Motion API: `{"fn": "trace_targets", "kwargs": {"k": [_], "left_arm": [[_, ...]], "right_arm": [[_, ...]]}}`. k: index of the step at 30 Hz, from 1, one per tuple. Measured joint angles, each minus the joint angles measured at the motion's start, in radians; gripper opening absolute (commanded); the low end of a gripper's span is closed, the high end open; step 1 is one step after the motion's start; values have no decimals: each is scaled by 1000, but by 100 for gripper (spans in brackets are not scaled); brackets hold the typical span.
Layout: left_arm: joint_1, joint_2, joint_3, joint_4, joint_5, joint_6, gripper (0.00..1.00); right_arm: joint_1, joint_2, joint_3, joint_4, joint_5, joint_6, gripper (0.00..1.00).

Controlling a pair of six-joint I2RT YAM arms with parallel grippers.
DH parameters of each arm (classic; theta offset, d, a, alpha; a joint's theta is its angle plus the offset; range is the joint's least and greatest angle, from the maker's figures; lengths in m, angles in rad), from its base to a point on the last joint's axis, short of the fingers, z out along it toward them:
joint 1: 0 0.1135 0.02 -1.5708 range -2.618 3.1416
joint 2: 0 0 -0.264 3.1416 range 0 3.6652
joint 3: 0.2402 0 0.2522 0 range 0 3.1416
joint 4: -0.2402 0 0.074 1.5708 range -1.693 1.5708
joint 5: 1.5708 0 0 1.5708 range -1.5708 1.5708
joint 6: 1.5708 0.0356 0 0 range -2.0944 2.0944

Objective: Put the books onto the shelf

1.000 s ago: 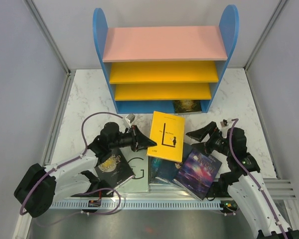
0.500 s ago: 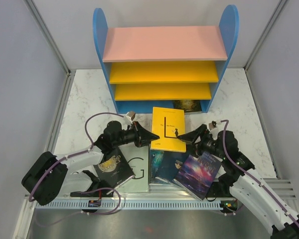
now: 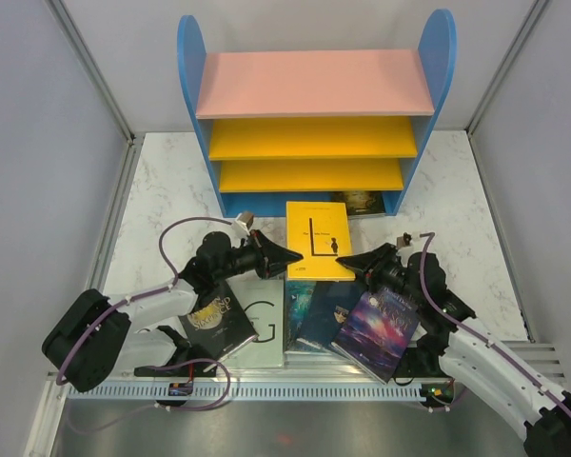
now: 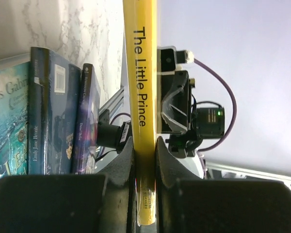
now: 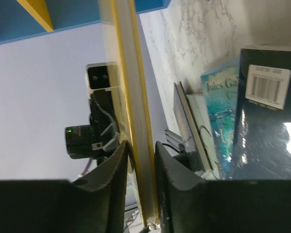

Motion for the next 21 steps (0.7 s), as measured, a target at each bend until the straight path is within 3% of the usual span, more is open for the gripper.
{"fn": "trace_targets", "kwargs": {"k": [5,9,13,21], "left_arm": [[17,38,0,10,-6,-49,2],[27,62,0,11,-10,-55,9],[29,80,3,6,-3,-54,29],[7,51,6,-111,73,42,56]], "right_arm": [[5,60,-10,100,26,27,0],[16,113,-14,142,54,38,0],[20,120,-16,137,69,35,0],[43,135,-18,140,79,25,0]]}}
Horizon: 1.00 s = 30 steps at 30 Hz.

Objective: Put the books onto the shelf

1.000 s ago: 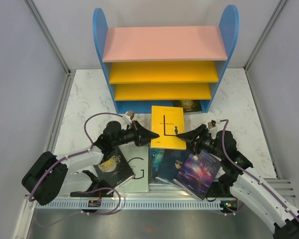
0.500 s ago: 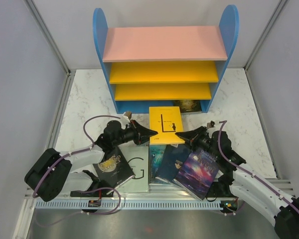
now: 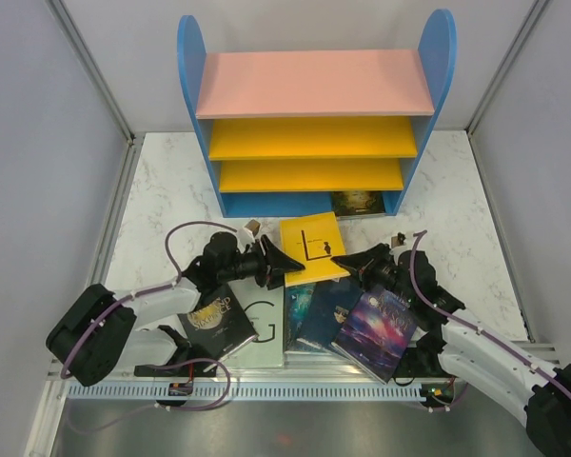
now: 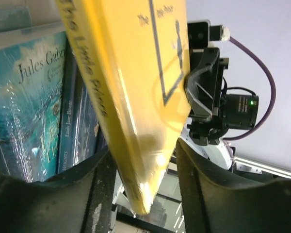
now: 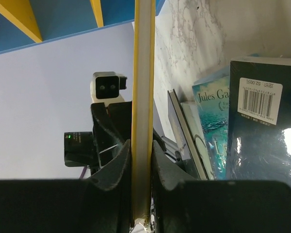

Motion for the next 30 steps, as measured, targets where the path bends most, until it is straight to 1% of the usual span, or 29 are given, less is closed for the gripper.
{"fn": "trace_targets", "kwargs": {"k": [1,3,4,7,13,22,30], "left_arm": [[-1,-15,0,-22,8,13,62],[4,-46,0,-55,22,35,69],[11,-63,0,-72,26,45,75],[36,-120,0,-126,35,69,82],[95,-244,-7,-227,53,115,82],[157,-367,-14,-377,79,176,82],[184,-459,-13,-509,82,232,82]], "right_arm": [[0,7,0,1,-3,-4,0],[-13,23,0,6,-10,-9,0],[-27,33,0,12,-18,-11,0],[-92,58,0,27,-40,-19,0],[-251,130,0,122,-93,-29,0],[-364,322,40,241,-171,-44,0],[-494,509,147,324,-246,-95,0]]}}
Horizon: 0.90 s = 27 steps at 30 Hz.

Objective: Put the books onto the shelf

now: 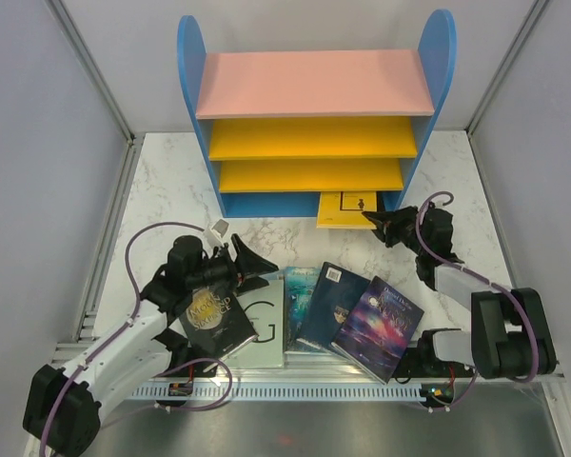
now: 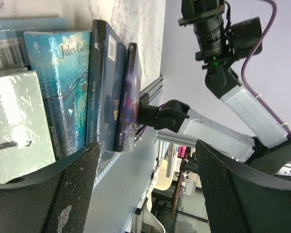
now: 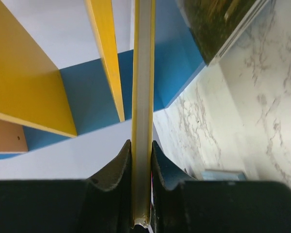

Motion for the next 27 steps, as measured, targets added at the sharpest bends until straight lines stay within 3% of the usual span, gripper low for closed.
{"fn": "trace_targets", "kwargs": {"k": [12,22,25,27], "left_arm": [[18,-100,23,-183,5,62,80],[21,-157,23,-255,-16,68,80],[21,-164,23,-263,-23,68,79],[21,-164,22,-266,-32,68,79]], "right_arm": [[-124,343,131,90,-156,-108,0],[-225,535,205,190,-327,-149,15],[-233,556,213,204,-344,-159,15],[-235,571,214,216,-351,-167,7]]}}
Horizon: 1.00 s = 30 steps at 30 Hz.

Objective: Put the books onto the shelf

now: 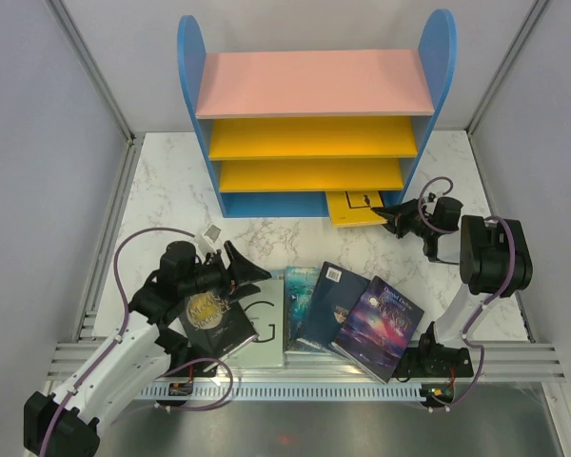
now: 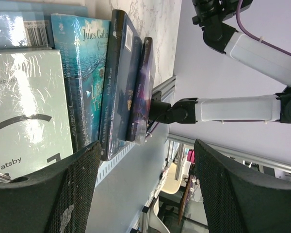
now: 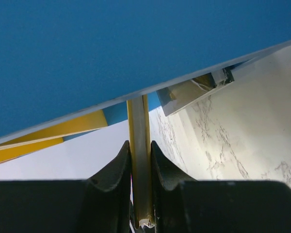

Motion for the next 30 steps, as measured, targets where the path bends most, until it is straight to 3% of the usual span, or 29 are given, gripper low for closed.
{"fn": "trace_targets", "kwargs": {"k": [1,2,10,24,26,27,30], "left_arm": [[0,0,0,-1,-3,0,79],[0,0,0,-2,-8,0,79],[0,-6,-26,-8,-11,-1,78],[0,-79,-34,-163,-16,23,78],[0,-79,-33,-181,-17,32,78],[0,-79,-33,-188,-18,36,78],[0,-79,-31,-209,-19,45,78]], "right_arm": [[0,4,0,4,-2,-5,0],[0,6,0,5,-2,-12,0],[0,11,-54,71,23,-34,0],[3,101,-53,256,180,96,0],[3,126,-32,269,188,104,11],[3,139,-20,275,187,107,29],[3,156,-6,240,192,112,53]]}}
